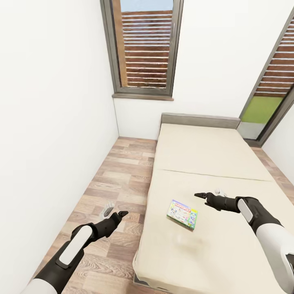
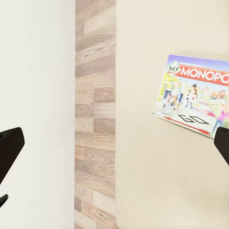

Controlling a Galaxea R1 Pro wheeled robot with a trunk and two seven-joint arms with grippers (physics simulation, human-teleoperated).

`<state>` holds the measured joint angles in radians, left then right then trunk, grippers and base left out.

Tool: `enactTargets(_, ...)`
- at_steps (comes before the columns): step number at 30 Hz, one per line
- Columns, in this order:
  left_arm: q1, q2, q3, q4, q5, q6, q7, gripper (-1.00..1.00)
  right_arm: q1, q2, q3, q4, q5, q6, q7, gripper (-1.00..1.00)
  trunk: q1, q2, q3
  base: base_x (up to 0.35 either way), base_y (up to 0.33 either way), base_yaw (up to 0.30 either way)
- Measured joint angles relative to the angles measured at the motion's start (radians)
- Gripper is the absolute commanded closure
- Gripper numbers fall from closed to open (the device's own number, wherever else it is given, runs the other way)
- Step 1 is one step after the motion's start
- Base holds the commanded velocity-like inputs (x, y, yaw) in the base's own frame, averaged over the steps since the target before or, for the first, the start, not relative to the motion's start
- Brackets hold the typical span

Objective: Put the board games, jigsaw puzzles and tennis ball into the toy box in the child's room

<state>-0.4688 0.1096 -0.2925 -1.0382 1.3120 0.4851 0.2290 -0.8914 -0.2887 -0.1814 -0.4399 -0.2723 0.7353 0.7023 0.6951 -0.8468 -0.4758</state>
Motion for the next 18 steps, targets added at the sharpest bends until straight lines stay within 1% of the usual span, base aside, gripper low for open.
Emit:
enactTargets(9, 0.0, -0.001, -0.005, -0.001, 0.001, 0.001, -0.001, -1.0, 0.001, -0.001, 0.0, 0.0, 0.002, -0.001, 0.023, -1.0, 0.035, -0.063, -0.029, 0.0, 0.0, 0.0)
enactTargets(18, 0.0, -0.002, -0.006, -0.001, 0.001, 0.001, -0.002, -1.0, 0.001, -0.001, 0.0, 0.001, 0.003, -0.002, 0.029, -1.0, 0.069, -0.126, -0.058, 0.0, 0.0, 0.0)
